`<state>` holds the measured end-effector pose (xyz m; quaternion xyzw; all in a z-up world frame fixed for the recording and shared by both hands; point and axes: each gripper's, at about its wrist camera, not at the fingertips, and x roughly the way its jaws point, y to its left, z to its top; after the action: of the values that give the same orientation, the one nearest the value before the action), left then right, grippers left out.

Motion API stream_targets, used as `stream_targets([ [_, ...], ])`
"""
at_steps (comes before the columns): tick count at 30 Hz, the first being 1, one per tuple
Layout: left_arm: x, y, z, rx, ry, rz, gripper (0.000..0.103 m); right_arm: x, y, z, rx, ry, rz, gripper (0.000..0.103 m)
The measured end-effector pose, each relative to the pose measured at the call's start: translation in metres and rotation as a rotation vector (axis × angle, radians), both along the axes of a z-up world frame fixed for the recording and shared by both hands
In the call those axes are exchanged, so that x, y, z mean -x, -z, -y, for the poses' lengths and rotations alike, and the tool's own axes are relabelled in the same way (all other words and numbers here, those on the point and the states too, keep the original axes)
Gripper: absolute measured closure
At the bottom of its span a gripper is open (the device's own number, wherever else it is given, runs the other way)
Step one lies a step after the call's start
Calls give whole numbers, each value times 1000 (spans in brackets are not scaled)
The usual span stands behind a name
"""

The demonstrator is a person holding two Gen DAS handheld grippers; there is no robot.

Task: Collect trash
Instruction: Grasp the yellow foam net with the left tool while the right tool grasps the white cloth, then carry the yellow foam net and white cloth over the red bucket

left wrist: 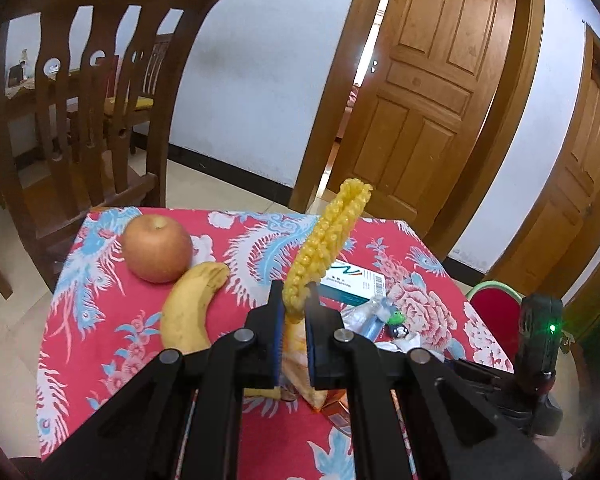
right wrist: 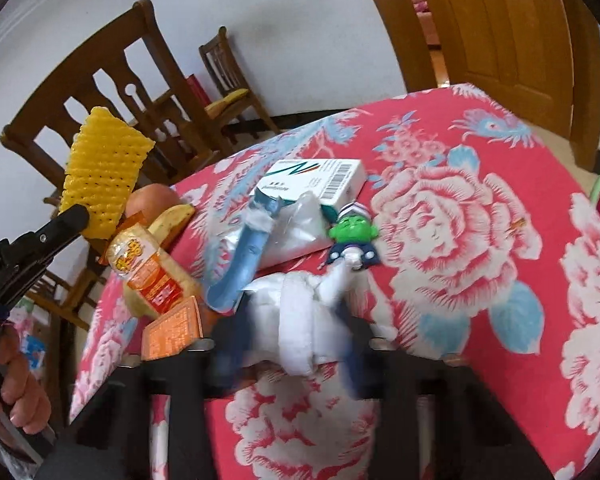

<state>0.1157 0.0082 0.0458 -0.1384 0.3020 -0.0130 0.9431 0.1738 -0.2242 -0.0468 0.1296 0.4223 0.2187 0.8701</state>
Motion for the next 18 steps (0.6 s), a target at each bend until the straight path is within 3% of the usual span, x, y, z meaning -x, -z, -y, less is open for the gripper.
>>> stream_targets([
  [2,1,-4,-4,4,-5,6,95,5,-7,-1,20,-5,38,79],
  [5,4,-9,-7,-3,-12,19,95,9,-14,0,30,-2,73,83],
  [18,0,0,15,-13,43,-6,95,17,-29,18,27,34,122,87],
])
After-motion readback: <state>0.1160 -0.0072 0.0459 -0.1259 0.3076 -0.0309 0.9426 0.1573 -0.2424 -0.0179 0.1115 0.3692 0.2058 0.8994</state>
